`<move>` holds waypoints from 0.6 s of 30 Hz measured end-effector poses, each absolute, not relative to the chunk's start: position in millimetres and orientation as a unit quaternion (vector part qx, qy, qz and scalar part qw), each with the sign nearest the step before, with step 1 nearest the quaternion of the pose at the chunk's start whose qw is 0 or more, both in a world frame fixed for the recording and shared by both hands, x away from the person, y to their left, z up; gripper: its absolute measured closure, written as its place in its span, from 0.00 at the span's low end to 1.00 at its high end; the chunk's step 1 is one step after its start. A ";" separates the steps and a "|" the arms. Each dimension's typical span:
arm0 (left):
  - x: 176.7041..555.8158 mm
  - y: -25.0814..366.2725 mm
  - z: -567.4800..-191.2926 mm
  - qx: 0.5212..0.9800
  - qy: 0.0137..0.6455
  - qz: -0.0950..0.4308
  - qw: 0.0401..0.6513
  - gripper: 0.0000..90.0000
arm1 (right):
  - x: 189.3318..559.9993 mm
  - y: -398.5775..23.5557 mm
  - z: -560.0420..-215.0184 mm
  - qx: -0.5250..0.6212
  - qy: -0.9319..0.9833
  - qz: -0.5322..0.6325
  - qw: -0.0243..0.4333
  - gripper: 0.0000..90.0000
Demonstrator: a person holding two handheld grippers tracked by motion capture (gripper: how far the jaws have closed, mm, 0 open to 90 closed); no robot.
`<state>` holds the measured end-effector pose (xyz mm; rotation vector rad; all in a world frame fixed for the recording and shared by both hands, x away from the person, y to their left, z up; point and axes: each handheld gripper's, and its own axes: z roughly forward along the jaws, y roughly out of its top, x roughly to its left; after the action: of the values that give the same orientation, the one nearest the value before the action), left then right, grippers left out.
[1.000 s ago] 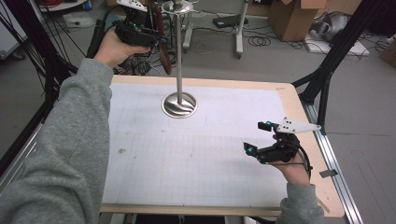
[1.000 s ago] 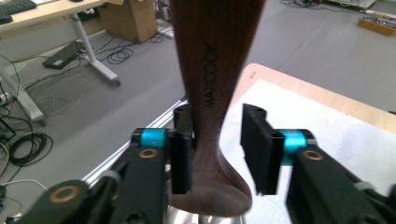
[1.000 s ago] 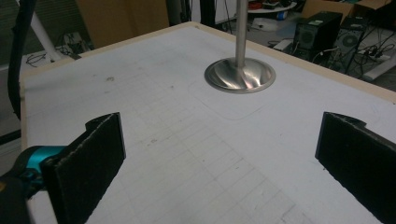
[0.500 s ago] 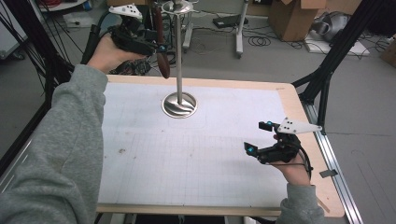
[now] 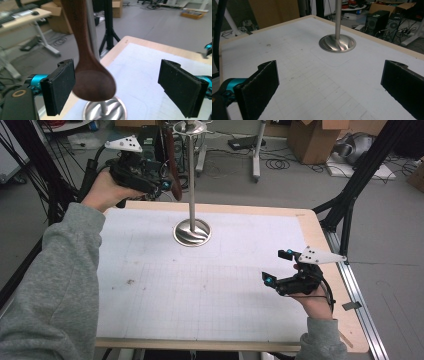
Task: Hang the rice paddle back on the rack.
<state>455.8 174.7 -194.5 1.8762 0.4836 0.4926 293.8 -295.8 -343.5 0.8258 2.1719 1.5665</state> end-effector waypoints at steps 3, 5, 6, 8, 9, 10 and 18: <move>450.1 178.6 -198.7 0.788 0.199 0.208 0.544 0.17 | 294.0 -294.6 -343.2 0.292 0.763 0.550 0.174 0.00; 446.9 181.0 -202.9 0.786 0.204 0.204 0.547 0.17 | 293.4 -294.4 -342.0 0.294 0.758 0.555 0.177 0.05; 445.3 181.8 -205.1 0.783 0.206 0.197 0.552 0.16 | 293.1 -294.4 -341.5 0.290 0.757 0.558 0.179 0.05; 443.6 183.0 -206.9 0.784 0.203 0.194 0.553 0.16 | 293.1 -294.1 -341.0 0.289 0.756 0.560 0.179 0.05; 439.8 183.4 -210.9 0.785 0.199 0.195 0.553 0.16 | 293.9 -294.1 -341.2 0.287 0.757 0.559 0.181 0.05; 438.2 183.7 -212.7 0.787 0.197 0.194 0.552 0.16 | 294.1 -293.8 -341.4 0.289 0.757 0.559 0.177 0.05; 429.2 187.4 -221.4 0.787 0.194 0.195 0.552 0.16 | 295.7 -292.1 -342.3 0.287 0.759 0.557 0.174 0.05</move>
<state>429.2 187.4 -221.4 1.8622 0.4577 0.4618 295.7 -292.1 -342.3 0.8136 2.1523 1.5793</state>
